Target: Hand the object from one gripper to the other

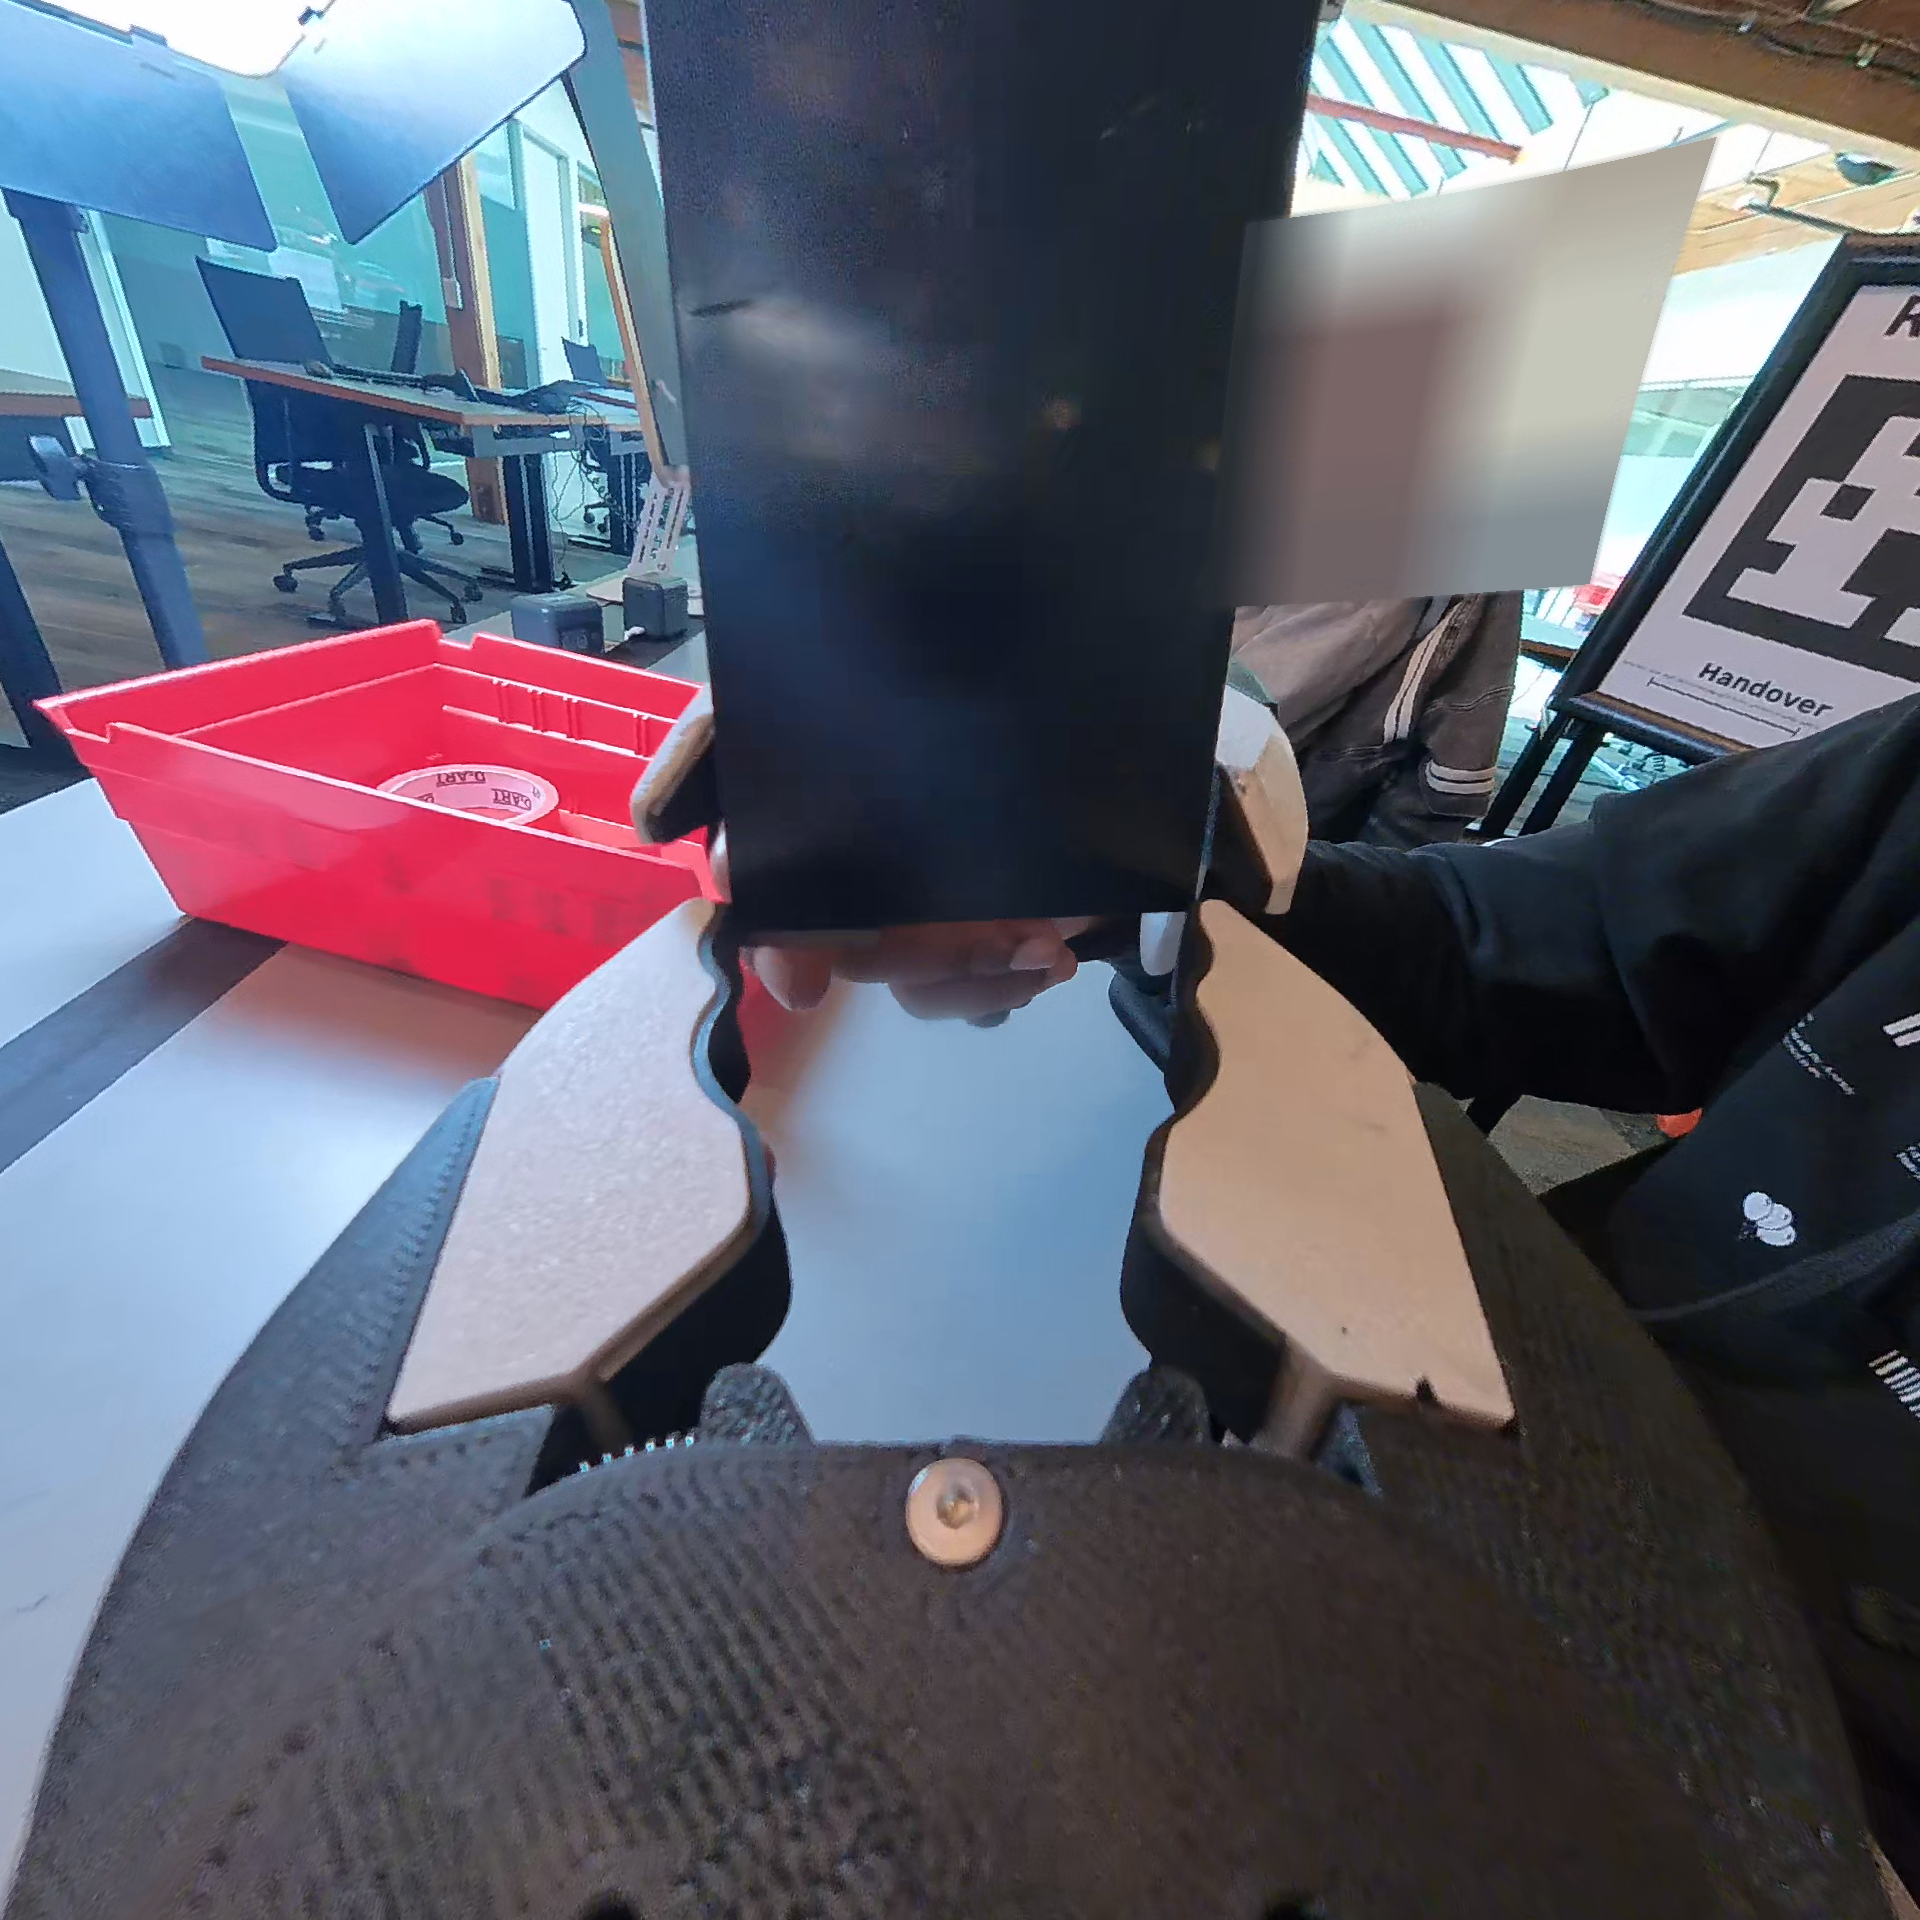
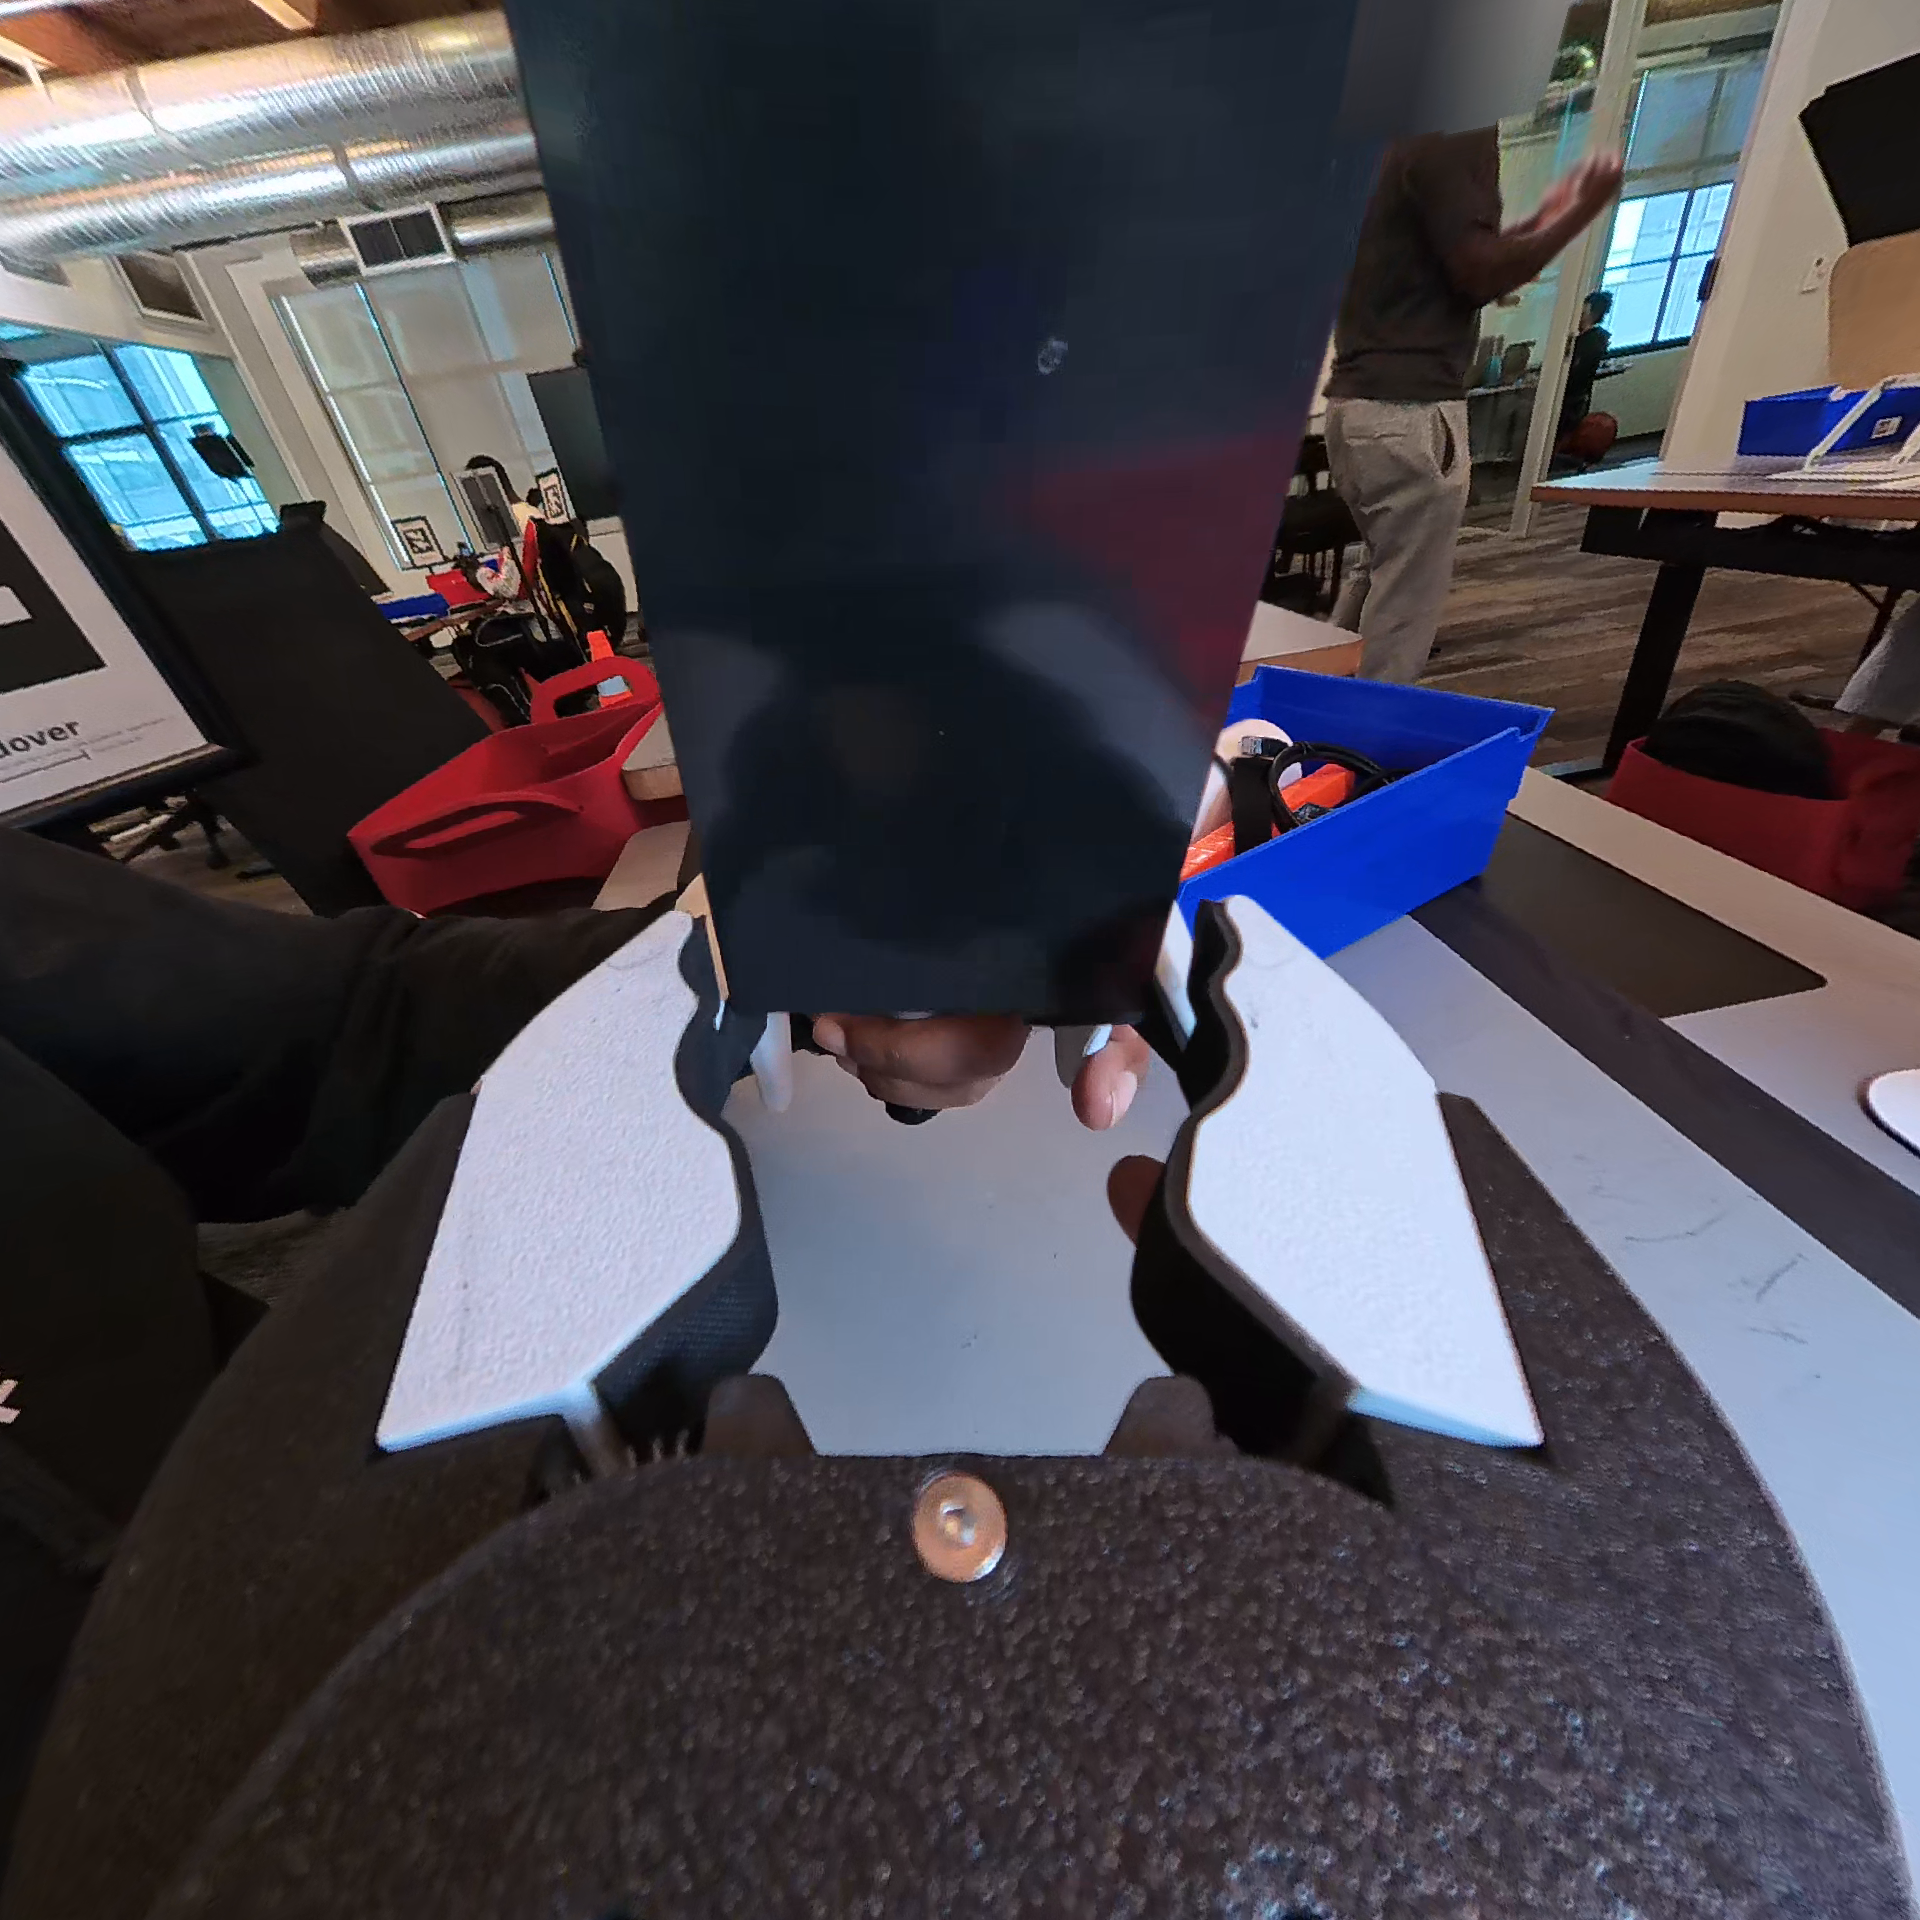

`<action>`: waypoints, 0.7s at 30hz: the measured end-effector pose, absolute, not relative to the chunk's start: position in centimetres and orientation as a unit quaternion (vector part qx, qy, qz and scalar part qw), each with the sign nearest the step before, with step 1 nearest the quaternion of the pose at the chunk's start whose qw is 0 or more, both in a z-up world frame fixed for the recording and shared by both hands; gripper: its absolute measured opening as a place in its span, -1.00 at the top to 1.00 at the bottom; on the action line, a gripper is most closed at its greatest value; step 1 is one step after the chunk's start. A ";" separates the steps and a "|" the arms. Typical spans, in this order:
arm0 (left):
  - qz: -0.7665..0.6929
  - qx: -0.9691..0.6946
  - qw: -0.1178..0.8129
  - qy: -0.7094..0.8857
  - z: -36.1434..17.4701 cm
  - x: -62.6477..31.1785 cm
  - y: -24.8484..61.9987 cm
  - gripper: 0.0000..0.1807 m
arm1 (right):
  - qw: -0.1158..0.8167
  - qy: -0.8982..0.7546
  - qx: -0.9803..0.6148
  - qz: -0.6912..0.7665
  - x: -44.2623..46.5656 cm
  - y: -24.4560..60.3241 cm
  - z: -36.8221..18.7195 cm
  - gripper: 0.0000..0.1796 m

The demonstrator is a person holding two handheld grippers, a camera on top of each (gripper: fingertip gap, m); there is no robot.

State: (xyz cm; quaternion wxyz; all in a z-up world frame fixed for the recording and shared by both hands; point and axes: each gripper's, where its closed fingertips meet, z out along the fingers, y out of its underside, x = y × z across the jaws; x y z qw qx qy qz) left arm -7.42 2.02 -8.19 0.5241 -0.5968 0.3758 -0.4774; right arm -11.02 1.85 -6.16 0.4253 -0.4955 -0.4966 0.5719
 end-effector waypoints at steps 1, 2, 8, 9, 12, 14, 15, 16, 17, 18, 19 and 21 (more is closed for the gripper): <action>-0.479 -0.595 0.525 0.375 -8.1 -7.4 2.0 0.11 | 0.427 -0.496 -0.494 0.572 -10.9 1.9 -6.0 0.03; -0.481 -0.593 0.527 0.374 -8.0 -7.5 2.0 0.11 | 0.427 -0.496 -0.492 0.574 -10.8 1.9 -5.9 0.02; -0.507 -0.569 0.558 0.328 -6.6 -9.6 2.8 0.73 | 0.446 -0.498 -0.482 0.566 -10.1 2.0 -4.9 0.10; -0.496 -0.570 0.563 0.334 -6.5 -9.8 2.8 0.73 | 0.459 -0.494 -0.480 0.561 -10.0 2.2 -4.9 0.18; -0.481 -0.570 0.568 0.348 -6.1 -9.7 2.4 0.73 | 0.464 -0.465 -0.480 0.581 -9.7 3.0 -4.4 0.51; -0.470 -0.574 0.568 0.356 -6.3 -9.5 2.4 0.73 | 0.479 -0.463 -0.483 0.569 -9.5 3.5 -4.6 0.63; -0.470 -0.575 0.568 0.355 -6.4 -9.5 2.4 0.73 | 0.478 -0.461 -0.484 0.570 -9.4 3.6 -4.6 0.63; -0.472 -0.576 0.567 0.353 -6.4 -9.5 2.5 0.73 | 0.471 -0.461 -0.485 0.575 -9.4 3.5 -4.6 0.58; -0.471 -0.577 0.566 0.352 -6.5 -9.5 2.6 0.73 | 0.468 -0.462 -0.486 0.576 -9.4 3.5 -4.6 0.55; -0.471 -0.578 0.566 0.351 -6.5 -9.6 2.6 0.73 | 0.472 -0.462 -0.485 0.574 -9.4 3.5 -4.5 0.53; -0.471 -0.578 0.566 0.351 -6.5 -9.6 2.6 0.73 | 0.473 -0.462 -0.484 0.573 -9.4 3.5 -4.5 0.51; -0.470 -0.579 0.567 0.349 -6.5 -9.7 2.7 0.73 | 0.472 -0.460 -0.481 0.579 -9.4 3.5 -4.4 0.45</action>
